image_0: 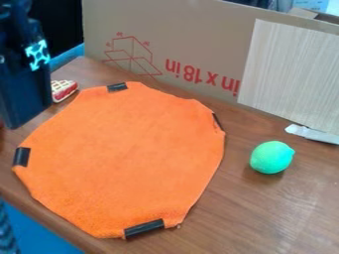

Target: Fold the cloth from top left to bottom right

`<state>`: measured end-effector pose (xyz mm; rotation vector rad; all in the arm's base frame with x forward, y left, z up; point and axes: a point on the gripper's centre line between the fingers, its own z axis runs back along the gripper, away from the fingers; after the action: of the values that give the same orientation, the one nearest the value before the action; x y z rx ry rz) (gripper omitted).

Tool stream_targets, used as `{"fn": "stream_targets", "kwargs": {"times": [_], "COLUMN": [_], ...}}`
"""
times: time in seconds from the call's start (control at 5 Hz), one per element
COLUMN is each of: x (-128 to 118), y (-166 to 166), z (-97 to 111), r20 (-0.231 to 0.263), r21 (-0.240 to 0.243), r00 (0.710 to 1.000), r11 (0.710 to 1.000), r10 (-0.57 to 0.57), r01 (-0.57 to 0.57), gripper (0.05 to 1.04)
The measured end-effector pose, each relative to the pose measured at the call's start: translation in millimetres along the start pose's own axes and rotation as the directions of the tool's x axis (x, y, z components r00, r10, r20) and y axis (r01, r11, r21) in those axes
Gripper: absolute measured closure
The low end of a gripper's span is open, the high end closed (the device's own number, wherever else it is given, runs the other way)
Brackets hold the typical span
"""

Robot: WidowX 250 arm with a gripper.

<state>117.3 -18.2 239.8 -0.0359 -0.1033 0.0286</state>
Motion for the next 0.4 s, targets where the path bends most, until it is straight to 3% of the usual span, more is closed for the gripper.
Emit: {"fn": "stream_targets", "kwargs": {"times": [0.2, 0.4], "x": [-1, 2], "y": [0, 24], "z": [-4, -31], "r20": [-0.004, 0.042], "r21": [-0.004, -0.005], "r00": [1.0, 0.995], "r11": [1.0, 0.995], "r10": [-0.017, -0.095], "r01": [0.017, 0.095], "gripper": [0.083, 0.083]}}
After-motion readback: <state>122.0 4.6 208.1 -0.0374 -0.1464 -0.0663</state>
